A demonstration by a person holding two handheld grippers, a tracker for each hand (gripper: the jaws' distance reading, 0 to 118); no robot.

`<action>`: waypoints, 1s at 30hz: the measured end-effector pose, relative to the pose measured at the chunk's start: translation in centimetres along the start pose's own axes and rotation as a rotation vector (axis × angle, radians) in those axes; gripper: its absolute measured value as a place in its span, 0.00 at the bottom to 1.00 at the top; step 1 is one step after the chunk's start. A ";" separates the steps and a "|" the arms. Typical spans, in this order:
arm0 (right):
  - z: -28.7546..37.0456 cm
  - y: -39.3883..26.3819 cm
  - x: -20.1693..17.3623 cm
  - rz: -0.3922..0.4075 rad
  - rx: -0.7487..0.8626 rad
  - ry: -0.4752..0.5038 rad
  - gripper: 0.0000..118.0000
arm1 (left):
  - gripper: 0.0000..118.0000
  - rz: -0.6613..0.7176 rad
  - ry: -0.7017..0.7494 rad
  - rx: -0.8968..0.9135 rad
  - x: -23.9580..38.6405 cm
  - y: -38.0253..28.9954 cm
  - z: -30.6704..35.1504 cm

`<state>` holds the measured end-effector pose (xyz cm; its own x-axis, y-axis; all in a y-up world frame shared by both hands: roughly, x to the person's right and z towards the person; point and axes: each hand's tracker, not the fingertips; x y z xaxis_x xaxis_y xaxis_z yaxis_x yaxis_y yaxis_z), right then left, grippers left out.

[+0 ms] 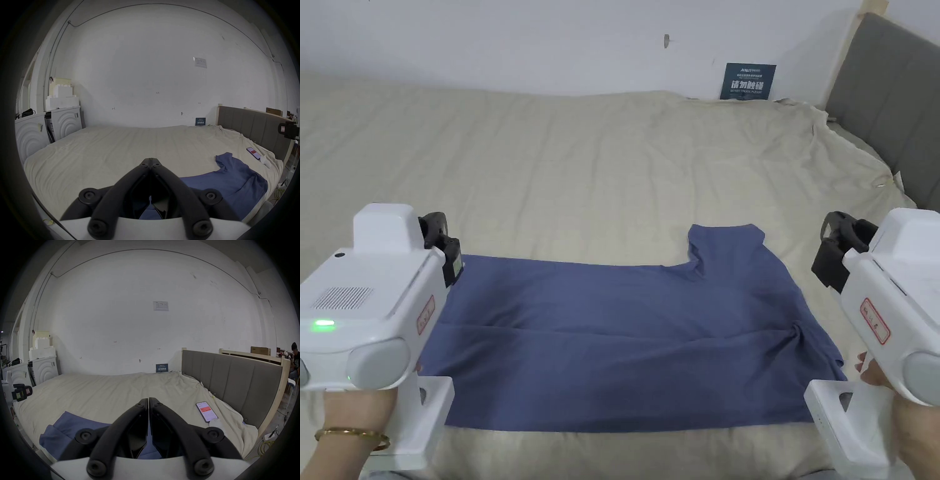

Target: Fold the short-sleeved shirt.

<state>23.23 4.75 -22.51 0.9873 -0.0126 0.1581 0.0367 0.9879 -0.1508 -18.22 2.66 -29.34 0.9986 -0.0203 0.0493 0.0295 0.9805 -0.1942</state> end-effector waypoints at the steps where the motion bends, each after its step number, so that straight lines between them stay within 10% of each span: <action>1: 0.3 0.1 -0.7 0.001 -0.011 0.013 0.00 | 0.00 0.006 -0.004 0.001 0.0 -0.1 0.0; 21: -17.8 1.9 2.4 0.006 -0.410 0.017 0.01 | 0.00 0.036 0.002 -0.032 0.4 -0.3 -3.7; 25: -24.3 0.2 4.0 -0.023 -0.604 -0.016 0.83 | 0.00 0.037 -0.008 -0.039 0.6 -0.1 -4.9; 30: -29.4 -2.9 4.8 -0.048 -0.762 -0.098 0.87 | 0.00 0.039 -0.009 -0.048 0.6 -0.1 -6.9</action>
<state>32.37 -2.78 -50.02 0.9652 -0.0036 0.2614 0.2100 0.6064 -0.7669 -17.32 1.17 -36.00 0.9986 0.0194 0.0492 -0.0069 0.9700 -0.2431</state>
